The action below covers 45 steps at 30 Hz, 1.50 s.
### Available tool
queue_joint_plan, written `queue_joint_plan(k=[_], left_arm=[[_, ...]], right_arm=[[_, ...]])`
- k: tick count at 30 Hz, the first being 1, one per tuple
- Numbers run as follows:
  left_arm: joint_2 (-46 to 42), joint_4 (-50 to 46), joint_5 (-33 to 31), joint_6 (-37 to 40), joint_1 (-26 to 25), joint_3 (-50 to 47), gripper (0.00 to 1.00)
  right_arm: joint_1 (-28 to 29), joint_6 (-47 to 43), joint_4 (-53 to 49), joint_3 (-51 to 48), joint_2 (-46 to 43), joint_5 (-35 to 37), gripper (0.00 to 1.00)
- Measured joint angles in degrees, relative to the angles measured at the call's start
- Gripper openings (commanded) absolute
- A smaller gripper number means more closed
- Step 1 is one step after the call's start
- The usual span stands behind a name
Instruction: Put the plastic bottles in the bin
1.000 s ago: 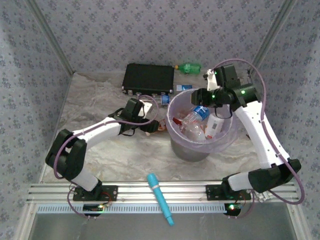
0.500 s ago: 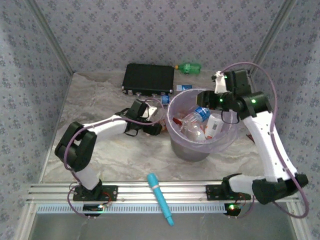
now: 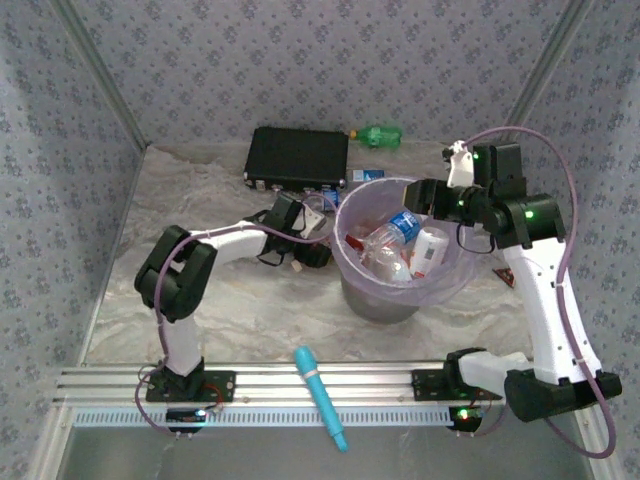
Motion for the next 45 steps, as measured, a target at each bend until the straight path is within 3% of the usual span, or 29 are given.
queue_joint_plan(k=[11,21,25,28,35,45], left_arm=[[-0.46,-0.37,-0.04,0.31,0.0,-0.39,0.45],[-8.81,-1.64,-0.13,-1.4,2.12,-3.04,0.41],[-15.8,-1.27,-0.44,-4.76,4.28,-7.06,0.33],[-23.58,0.09,-0.74,-8.13,5.7,-10.84,0.26],[-42.16,3.39,-2.25,-14.75,6.58,-15.67,0.06],[-54.45,10.69,-2.49,-24.24,6.93,-22.1,0.0]], right_arm=[[-1.09,0.07,0.17,-0.13,-0.07,-1.25,0.6],[-1.81,0.46,0.72,-0.74,-0.46,-2.6,0.59],[-1.4,1.09,1.86,-0.74,-0.5,-4.63,0.58],[1.38,2.05,3.67,-0.28,0.04,-5.68,0.58],[13.9,3.04,8.83,6.58,7.26,-5.27,0.59],[24.46,2.69,13.27,17.25,21.64,-3.76,0.8]])
